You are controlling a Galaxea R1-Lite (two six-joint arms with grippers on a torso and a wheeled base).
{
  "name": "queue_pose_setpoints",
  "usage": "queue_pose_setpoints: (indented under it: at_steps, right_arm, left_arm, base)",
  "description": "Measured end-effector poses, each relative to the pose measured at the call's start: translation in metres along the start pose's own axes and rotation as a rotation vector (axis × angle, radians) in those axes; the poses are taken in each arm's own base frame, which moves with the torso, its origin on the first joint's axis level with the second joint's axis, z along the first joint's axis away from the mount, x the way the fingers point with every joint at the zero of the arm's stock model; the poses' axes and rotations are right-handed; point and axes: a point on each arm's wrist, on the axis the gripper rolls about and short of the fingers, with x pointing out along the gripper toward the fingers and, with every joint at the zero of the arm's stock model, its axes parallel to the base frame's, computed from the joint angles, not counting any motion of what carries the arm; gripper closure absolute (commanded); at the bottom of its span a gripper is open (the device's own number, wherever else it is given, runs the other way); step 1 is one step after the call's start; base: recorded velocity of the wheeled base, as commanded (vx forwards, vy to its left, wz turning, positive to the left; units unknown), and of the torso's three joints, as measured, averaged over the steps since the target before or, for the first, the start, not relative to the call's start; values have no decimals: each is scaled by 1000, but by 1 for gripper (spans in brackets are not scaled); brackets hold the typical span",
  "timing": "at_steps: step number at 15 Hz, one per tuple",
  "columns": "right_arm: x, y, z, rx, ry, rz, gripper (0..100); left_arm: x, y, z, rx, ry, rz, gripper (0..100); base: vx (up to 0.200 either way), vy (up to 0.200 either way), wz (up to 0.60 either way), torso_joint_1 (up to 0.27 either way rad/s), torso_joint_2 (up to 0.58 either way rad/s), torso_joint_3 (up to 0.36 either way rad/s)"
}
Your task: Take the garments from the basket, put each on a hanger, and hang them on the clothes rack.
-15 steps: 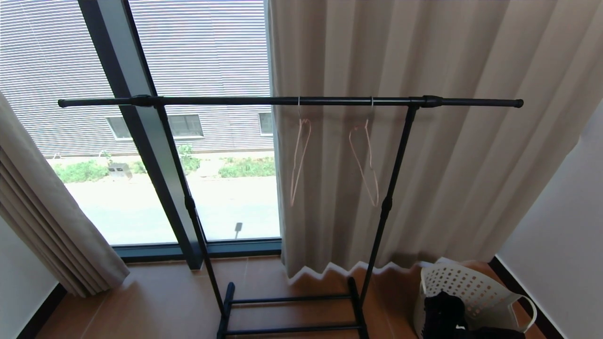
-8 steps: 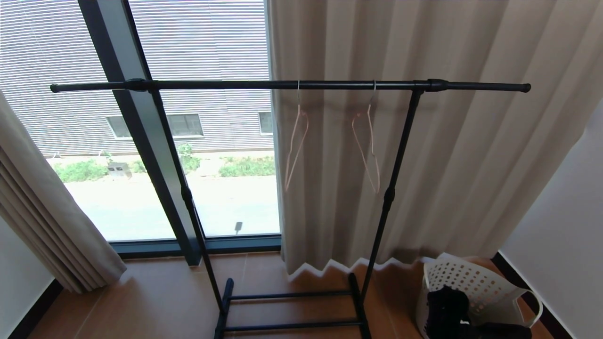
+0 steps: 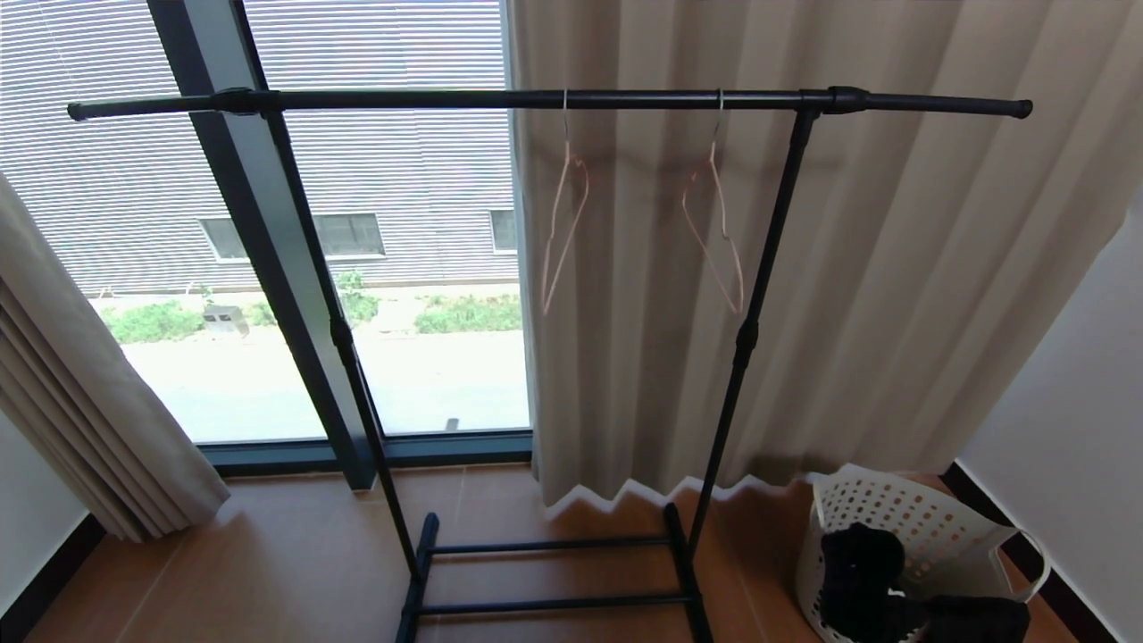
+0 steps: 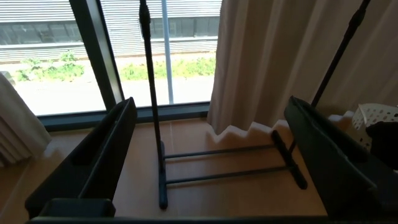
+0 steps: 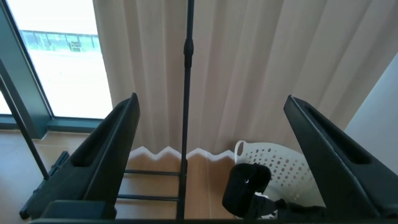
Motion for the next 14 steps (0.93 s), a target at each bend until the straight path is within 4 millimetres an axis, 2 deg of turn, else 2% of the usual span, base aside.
queue_pose_setpoints:
  at_steps: [7,14]
  right_arm:
    - [0,0,0,0,0,0,0]
    - [0,0,0,4,-1,-2,0]
  left_arm:
    - [0,0,0,-1,-1,0,0]
    - [0,0,0,0,0,0,0]
  base:
    - [0,0,0,-168,503,335]
    - [0,0,0,-110,467,355]
